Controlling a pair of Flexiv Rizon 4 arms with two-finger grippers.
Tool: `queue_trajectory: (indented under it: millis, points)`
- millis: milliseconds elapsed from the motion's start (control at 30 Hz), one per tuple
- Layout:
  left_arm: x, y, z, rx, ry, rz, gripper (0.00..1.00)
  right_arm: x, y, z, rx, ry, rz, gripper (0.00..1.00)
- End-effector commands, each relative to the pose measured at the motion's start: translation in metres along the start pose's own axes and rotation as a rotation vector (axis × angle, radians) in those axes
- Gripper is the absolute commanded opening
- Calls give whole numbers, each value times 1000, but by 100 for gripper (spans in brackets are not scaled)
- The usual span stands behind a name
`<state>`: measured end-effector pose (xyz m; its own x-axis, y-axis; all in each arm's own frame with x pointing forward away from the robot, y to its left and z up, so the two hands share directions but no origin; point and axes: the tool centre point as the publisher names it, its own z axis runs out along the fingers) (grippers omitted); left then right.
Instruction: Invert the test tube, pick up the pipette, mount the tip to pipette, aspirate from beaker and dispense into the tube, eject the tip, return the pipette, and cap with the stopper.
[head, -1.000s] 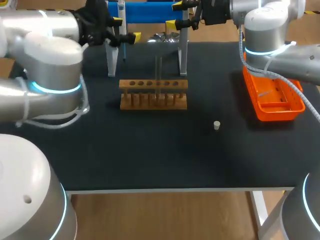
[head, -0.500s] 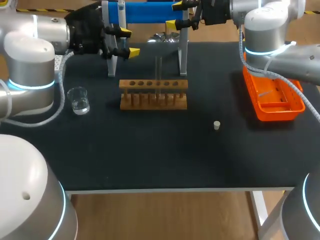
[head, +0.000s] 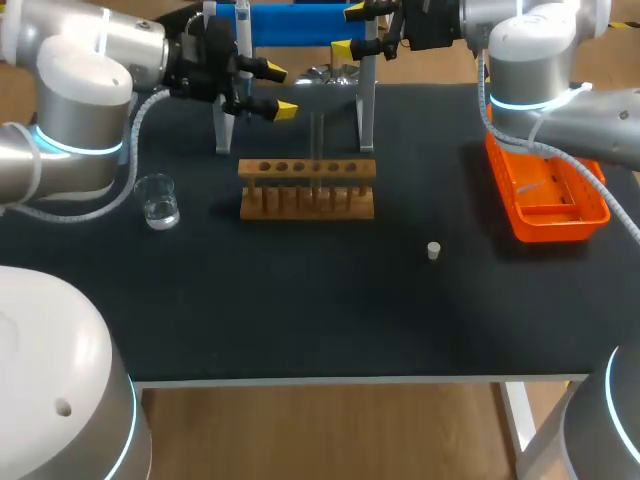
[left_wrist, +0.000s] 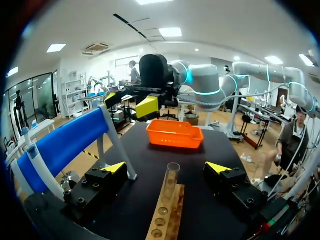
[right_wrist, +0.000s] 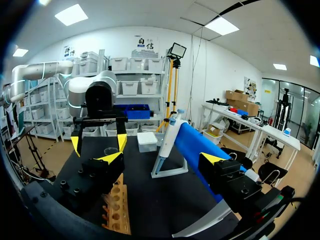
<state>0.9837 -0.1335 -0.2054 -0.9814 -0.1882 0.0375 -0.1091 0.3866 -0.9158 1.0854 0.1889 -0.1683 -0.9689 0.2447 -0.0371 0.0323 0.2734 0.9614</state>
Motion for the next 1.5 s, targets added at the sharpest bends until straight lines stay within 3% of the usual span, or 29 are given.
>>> queue_trajectory:
  millis: [33, 233, 400, 1233, 1500]
  points:
    - [-1, 2, 10, -19, -7, -6, 100, 0, 0, -1, 2, 1, 0, 100]
    - [4, 4, 24, -19, -24, 4, 100, 0, 0, -1, 2, 1, 0, 100]
    - [10, 7, 33, -84, 8, 30, 100, 0, 0, -1, 2, 1, 0, 100]
    - [13, 11, 33, -87, 11, 19, 100, 0, 0, -1, 2, 1, 0, 100]
    - [20, 21, 46, -72, -7, 64, 100, 0, 0, -1, 2, 1, 0, 100]
